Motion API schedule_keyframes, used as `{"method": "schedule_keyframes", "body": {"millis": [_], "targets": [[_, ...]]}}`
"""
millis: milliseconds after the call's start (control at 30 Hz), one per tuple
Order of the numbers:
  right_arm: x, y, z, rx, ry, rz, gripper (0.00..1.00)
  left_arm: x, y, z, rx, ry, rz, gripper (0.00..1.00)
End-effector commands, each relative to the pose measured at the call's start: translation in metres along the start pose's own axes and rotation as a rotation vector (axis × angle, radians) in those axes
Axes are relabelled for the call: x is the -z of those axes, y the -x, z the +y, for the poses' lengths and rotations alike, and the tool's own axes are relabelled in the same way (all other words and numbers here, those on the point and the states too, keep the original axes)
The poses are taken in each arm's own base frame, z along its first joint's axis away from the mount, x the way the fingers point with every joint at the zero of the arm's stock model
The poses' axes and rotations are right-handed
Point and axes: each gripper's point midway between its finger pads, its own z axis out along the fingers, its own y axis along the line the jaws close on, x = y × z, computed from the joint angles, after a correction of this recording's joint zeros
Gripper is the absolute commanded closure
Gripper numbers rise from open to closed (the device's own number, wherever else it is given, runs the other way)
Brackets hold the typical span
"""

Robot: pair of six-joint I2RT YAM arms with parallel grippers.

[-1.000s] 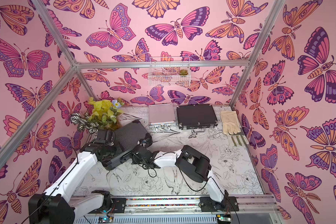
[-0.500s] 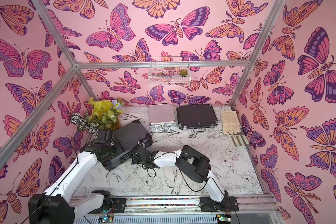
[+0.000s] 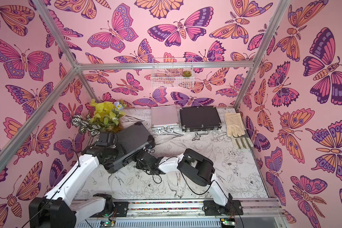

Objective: Close the poker set cases
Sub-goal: Fasten the fastener on the poker set case.

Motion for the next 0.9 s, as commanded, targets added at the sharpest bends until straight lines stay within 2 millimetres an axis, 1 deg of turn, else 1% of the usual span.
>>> {"method": "schedule_keyframes", "body": {"millis": [0, 67, 167, 333, 500, 533, 667, 867], "targets": [[-0.018, -0.031, -0.06, -0.026, -0.17, 0.109, 0.79, -0.001, 0.001, 0.001, -0.002, 0.011, -0.008, 0.38], [-0.018, -0.03, -0.06, -0.024, -0.178, 0.106, 0.79, 0.0, 0.001, 0.001, -0.001, 0.01, -0.01, 0.38], [-0.016, -0.027, -0.065, -0.046, -0.194, 0.091, 0.79, 0.0, 0.001, 0.001, -0.003, 0.01, -0.011, 0.38], [-0.017, -0.018, -0.076, -0.152, -0.172, 0.032, 0.79, -0.002, -0.002, 0.003, -0.002, 0.011, -0.001, 0.38], [-0.02, -0.009, -0.066, -0.242, -0.091, -0.015, 0.8, -0.004, -0.006, 0.001, 0.004, -0.002, 0.013, 0.38], [-0.02, -0.007, -0.062, -0.257, -0.074, -0.025, 0.8, -0.003, -0.005, 0.001, 0.003, -0.003, 0.01, 0.38], [-0.016, -0.002, -0.059, -0.301, -0.059, -0.059, 0.81, -0.002, -0.005, 0.001, 0.0, -0.002, 0.005, 0.38], [-0.02, -0.004, -0.05, -0.343, -0.037, -0.055, 0.81, -0.004, -0.006, 0.001, 0.0, -0.002, 0.013, 0.38]]}}
